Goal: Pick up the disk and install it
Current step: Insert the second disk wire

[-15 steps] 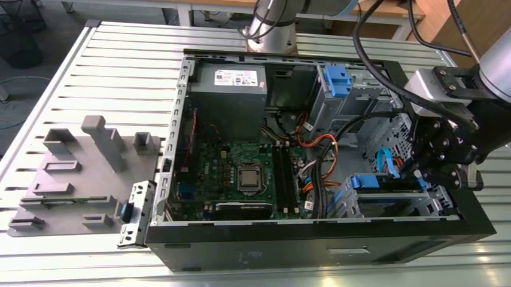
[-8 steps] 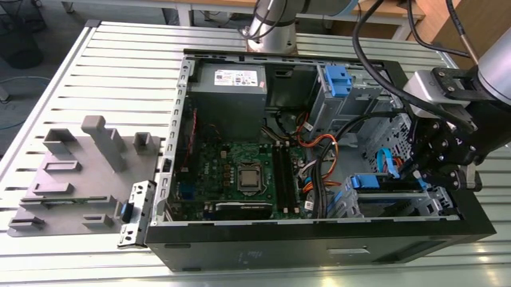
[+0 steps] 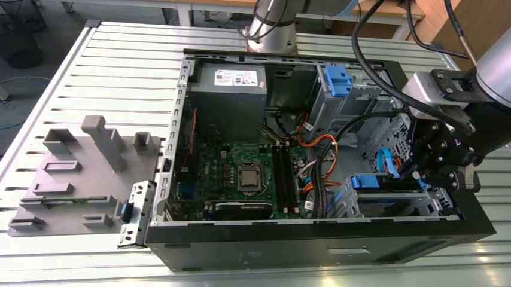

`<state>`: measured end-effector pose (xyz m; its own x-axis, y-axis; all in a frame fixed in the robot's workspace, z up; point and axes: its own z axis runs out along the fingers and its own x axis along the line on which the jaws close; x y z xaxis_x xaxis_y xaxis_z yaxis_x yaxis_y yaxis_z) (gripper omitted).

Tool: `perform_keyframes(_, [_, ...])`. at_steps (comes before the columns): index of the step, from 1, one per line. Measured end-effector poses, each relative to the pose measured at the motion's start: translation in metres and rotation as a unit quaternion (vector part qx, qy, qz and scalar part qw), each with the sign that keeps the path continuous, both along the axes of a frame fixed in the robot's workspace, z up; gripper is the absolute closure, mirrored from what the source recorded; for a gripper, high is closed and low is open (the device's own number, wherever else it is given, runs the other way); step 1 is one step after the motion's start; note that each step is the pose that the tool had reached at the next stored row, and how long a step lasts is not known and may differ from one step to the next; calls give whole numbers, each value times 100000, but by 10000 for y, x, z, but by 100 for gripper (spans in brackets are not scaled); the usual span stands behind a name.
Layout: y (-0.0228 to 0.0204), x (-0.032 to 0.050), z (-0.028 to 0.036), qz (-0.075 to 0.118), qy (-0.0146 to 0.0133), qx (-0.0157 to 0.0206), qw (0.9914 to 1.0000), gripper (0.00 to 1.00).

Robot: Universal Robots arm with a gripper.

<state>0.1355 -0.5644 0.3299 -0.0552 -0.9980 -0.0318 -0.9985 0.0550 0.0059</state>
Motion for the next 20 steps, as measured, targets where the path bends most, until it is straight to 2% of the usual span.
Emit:
perform_keyframes(3, [0, 0, -21, 2, -3, -18, 100000, 83])
perform_keyframes(14, [0, 0, -34, 0, 3, 73, 100000, 82])
perform_keyframes(15, [0, 0, -33, -1, 1, 57, 100000, 76])
perform_keyframes(18, [0, 0, -16, 0, -1, 0, 100000, 76])
perform_keyframes(20, [0, 0, 35, -2, -4, 19, 100000, 76])
